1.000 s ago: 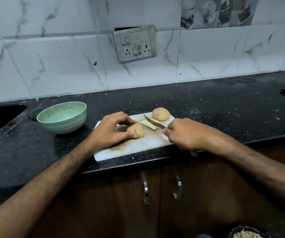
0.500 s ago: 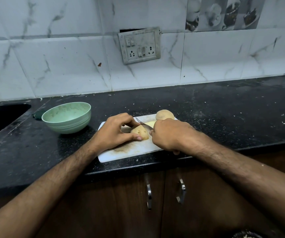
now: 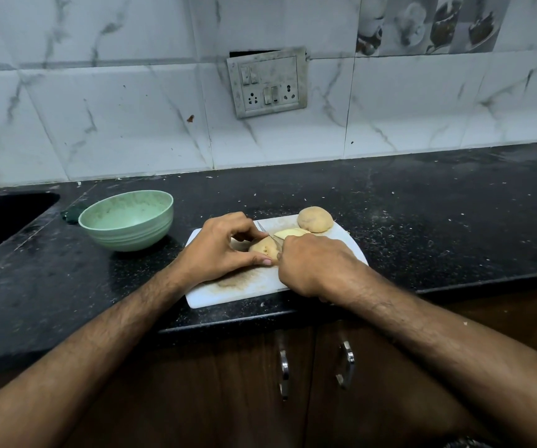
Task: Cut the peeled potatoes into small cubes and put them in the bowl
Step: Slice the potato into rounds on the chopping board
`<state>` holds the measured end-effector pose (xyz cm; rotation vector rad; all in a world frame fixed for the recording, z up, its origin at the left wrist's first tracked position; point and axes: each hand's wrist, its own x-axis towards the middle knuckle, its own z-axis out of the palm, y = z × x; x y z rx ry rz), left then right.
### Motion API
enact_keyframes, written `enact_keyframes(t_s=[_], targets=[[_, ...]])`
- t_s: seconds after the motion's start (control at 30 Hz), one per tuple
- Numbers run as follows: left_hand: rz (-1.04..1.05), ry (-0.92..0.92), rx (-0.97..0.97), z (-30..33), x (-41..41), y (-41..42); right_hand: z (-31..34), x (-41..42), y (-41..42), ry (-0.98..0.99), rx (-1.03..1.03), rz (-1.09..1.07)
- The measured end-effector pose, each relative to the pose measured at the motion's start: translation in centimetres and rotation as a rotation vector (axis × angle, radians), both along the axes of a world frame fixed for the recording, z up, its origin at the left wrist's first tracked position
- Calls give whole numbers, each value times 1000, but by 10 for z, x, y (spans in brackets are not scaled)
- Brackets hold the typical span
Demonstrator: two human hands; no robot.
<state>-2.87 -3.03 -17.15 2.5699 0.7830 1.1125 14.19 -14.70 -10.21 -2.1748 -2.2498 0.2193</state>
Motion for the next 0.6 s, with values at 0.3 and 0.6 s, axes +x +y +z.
enact_keyframes(t_s=[0.3, 0.6], targets=[[26, 21, 9, 2, 0, -6, -5, -4, 11, -26, -33, 19], [52, 24, 20, 0, 0, -5, -12, 21, -38, -21, -40, 53]])
